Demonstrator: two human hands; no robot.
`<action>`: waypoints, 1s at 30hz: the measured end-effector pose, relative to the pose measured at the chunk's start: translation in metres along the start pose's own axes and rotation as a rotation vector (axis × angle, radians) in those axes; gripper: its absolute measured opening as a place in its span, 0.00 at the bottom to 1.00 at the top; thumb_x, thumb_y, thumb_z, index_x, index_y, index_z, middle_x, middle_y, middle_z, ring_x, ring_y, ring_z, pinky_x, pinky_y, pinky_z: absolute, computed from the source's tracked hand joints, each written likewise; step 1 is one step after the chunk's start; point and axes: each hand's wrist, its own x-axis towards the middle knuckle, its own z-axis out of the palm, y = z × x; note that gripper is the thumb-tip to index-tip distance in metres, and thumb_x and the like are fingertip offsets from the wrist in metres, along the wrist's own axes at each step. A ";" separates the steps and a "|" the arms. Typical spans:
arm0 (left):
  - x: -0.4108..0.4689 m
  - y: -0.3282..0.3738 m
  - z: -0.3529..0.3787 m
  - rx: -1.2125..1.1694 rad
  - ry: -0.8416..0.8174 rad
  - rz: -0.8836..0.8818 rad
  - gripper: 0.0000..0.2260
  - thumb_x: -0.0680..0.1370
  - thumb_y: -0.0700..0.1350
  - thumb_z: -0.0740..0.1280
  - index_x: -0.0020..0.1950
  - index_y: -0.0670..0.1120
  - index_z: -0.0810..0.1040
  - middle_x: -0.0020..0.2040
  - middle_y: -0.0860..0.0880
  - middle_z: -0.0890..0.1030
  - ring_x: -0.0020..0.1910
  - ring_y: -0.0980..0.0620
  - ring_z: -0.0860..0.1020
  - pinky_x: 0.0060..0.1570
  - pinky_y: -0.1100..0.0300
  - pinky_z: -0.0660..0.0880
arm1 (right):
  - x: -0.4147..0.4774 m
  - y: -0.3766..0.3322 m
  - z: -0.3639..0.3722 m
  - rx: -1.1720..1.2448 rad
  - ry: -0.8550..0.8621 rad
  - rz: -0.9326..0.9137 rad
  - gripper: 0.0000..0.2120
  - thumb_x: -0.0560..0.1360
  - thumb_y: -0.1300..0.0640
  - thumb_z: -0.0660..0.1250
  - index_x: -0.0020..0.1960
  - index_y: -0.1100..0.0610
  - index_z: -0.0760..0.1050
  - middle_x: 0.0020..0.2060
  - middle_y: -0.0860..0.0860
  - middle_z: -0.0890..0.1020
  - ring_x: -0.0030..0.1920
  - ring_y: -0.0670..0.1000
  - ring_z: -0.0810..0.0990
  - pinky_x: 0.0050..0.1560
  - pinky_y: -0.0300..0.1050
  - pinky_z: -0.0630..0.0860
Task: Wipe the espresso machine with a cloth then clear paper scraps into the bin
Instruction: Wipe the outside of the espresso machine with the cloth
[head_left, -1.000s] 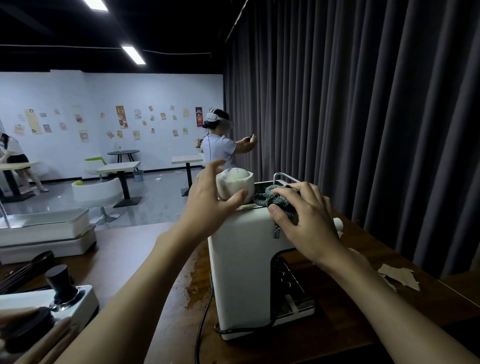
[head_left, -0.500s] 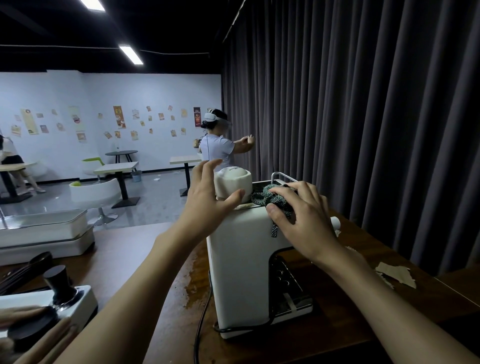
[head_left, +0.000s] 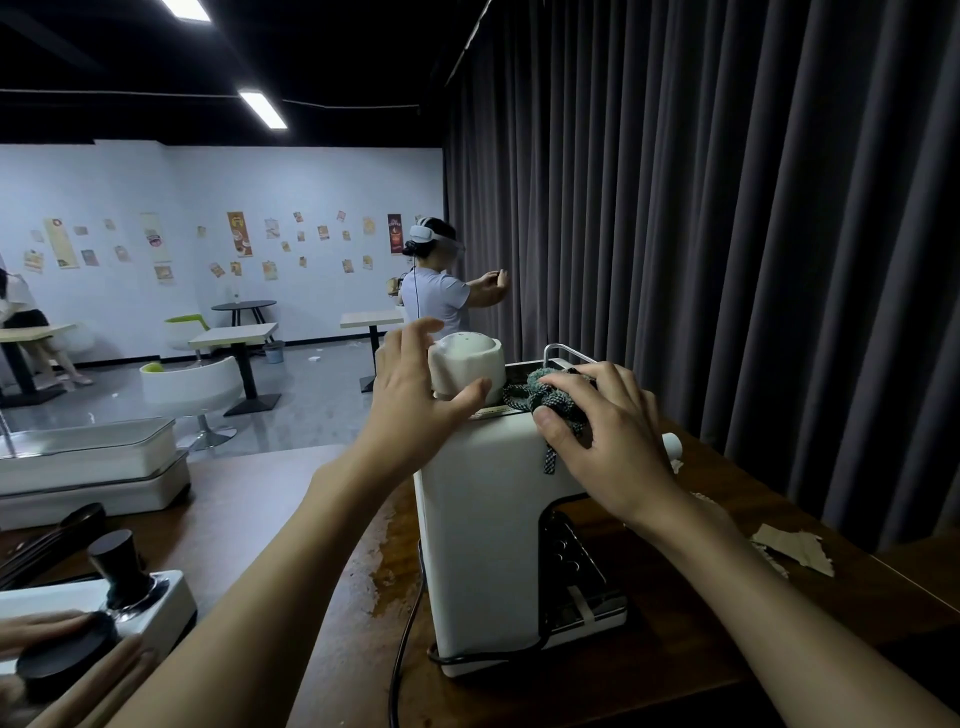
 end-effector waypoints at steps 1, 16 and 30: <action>0.000 0.000 0.000 0.004 0.008 0.007 0.31 0.74 0.52 0.74 0.72 0.52 0.63 0.66 0.52 0.65 0.67 0.55 0.64 0.71 0.46 0.67 | 0.000 0.000 0.000 -0.001 0.003 -0.001 0.22 0.76 0.38 0.55 0.63 0.46 0.75 0.58 0.48 0.74 0.65 0.51 0.67 0.60 0.49 0.60; 0.001 -0.003 0.000 -0.067 -0.047 -0.035 0.32 0.75 0.51 0.74 0.73 0.55 0.60 0.66 0.56 0.69 0.69 0.49 0.70 0.70 0.44 0.69 | 0.000 -0.002 -0.001 0.001 -0.008 0.010 0.23 0.76 0.37 0.54 0.63 0.47 0.75 0.58 0.48 0.74 0.65 0.51 0.67 0.62 0.53 0.62; 0.002 -0.009 0.003 -0.121 -0.026 -0.014 0.34 0.76 0.50 0.74 0.75 0.55 0.58 0.67 0.54 0.67 0.66 0.56 0.69 0.61 0.62 0.67 | 0.000 -0.004 -0.004 0.002 -0.025 0.015 0.24 0.75 0.37 0.53 0.64 0.46 0.75 0.59 0.48 0.74 0.66 0.50 0.66 0.63 0.49 0.59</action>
